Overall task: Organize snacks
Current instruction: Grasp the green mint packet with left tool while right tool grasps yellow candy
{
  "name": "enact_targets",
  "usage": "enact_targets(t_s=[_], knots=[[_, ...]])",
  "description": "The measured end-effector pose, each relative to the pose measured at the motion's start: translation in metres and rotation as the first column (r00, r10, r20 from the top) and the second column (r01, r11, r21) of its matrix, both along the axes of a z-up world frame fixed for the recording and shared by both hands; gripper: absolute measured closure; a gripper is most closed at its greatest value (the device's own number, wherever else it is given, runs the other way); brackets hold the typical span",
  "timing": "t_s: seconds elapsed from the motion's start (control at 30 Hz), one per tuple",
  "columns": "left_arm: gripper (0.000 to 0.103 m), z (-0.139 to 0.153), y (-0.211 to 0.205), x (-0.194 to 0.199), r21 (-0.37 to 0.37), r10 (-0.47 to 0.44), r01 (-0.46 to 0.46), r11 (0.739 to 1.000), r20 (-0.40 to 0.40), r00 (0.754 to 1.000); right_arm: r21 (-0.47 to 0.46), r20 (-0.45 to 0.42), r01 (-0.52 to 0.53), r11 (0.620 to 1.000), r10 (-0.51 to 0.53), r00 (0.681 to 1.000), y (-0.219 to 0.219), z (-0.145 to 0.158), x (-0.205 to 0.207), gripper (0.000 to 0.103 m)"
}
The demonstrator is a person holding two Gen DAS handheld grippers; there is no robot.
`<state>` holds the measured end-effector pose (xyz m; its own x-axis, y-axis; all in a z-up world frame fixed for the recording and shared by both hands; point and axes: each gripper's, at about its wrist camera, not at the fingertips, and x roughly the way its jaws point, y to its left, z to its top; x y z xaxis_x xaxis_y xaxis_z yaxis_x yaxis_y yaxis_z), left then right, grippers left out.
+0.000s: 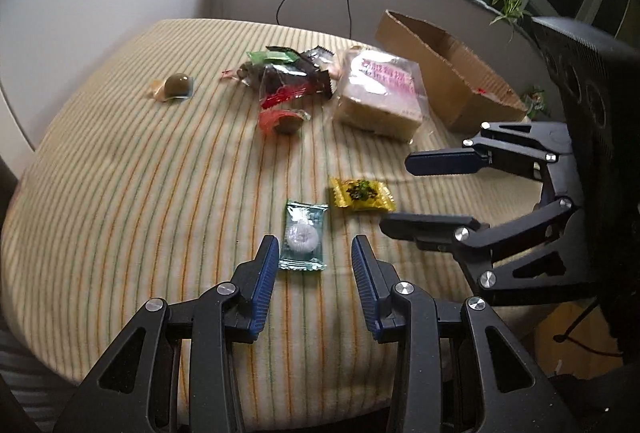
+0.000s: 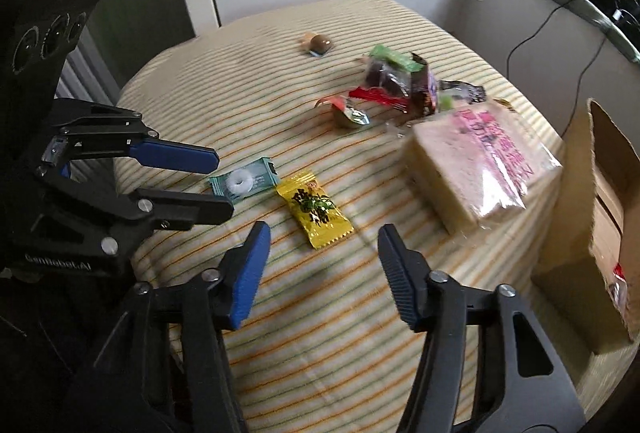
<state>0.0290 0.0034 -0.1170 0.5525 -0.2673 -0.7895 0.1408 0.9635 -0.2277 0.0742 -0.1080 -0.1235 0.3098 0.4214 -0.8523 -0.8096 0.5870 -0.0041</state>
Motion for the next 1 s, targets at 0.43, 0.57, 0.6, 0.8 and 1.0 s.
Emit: enact_targets(t_s=[0.43, 0.57, 0.6, 0.8, 1.0], knots=[[0.077, -0.012, -0.009, 0.008, 0.11, -0.012, 0.01, 0.994, 0.017, 1.0, -0.023, -0.051, -0.033, 0.999, 0.032, 0.998, 0.017, -0.016, 0.02, 0.055], [0.081, -0.011, -0.008, 0.009, 0.12, -0.007, 0.004, 0.993, 0.023, 1.0, -0.025, -0.05, -0.042, 0.999, 0.04, 0.998, 0.02, -0.017, 0.02, 0.06], [0.081, -0.011, -0.008, 0.01, 0.119, -0.006, 0.003, 0.993, 0.023, 1.0, -0.027, -0.048, -0.044, 0.999, 0.042, 0.998, 0.021, -0.018, 0.02, 0.062], [0.082, -0.01, -0.007, 0.01, 0.116, 0.003, -0.006, 0.993, 0.027, 1.0, -0.028, -0.044, -0.037, 0.999, 0.036, 0.998, 0.022, -0.019, 0.02, 0.073], [0.082, -0.007, -0.006, 0.01, 0.102, 0.01, -0.013, 0.995, 0.031, 0.999, -0.008, -0.054, -0.018, 1.0, 0.017, 0.998, 0.014, -0.017, 0.022, 0.075]])
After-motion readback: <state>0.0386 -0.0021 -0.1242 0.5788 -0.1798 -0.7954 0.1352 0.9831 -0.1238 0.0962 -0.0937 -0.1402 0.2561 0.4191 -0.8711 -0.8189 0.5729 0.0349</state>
